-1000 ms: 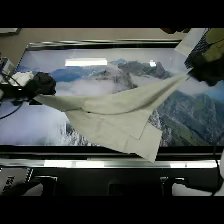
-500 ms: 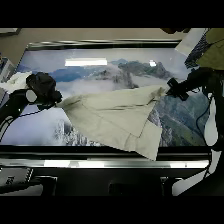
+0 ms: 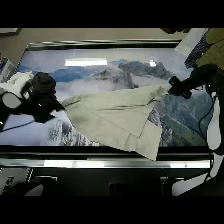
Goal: Fold the clothes and pants, and hang the long-sleeved shirts on hangers.
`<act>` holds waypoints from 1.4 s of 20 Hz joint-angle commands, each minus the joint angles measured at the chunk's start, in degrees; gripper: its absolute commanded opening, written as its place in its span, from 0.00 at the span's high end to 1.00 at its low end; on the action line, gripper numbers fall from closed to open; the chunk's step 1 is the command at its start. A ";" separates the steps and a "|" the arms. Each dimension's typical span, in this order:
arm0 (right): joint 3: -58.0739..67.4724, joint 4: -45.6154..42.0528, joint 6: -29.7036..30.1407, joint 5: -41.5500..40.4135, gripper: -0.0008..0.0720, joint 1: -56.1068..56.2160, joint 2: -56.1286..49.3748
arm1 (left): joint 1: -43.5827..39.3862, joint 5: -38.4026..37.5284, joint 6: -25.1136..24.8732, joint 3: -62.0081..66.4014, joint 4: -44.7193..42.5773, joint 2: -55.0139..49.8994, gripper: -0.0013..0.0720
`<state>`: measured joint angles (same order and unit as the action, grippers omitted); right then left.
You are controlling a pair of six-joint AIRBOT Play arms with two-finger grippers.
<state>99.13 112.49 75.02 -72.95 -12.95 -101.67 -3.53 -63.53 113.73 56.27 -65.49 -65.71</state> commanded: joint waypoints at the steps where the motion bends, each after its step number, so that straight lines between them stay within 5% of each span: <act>1: 0.02 -0.46 0.39 -1.81 0.94 0.04 1.07 | -12.15 8.11 0.39 -10.69 18.23 1.77 0.06; 4: 0.02 -0.48 0.42 -3.98 0.94 0.04 1.07 | -24.74 18.45 5.53 -16.90 26.62 -0.83 0.06; 9: 0.02 -0.50 0.42 -4.90 0.94 0.04 1.07 | -35.65 29.18 5.86 -17.88 34.93 -6.67 0.06; 22: 0.02 -0.50 0.42 -5.03 0.94 0.04 1.07 | -39.41 31.41 4.76 -10.03 39.65 -20.00 0.09; 24: 0.02 -0.50 0.39 -5.03 0.94 0.04 1.07 | -39.54 30.38 4.76 -8.96 39.65 -21.42 0.26; 26: 0.02 -0.50 0.42 -5.05 0.94 0.04 1.07 | -39.78 30.10 4.76 -8.61 39.82 -21.79 0.31; 27: 0.02 -0.50 0.42 -5.09 0.94 0.04 1.07 | -39.71 29.92 4.76 -8.59 39.85 -21.75 0.54; 28: 0.02 -0.50 0.42 -5.09 0.94 0.04 1.07 | -39.45 29.92 4.70 -8.59 39.87 -21.57 0.86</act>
<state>99.13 111.98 75.44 -78.00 -12.95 -100.64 -43.09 -33.04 118.50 46.92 -26.30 -86.74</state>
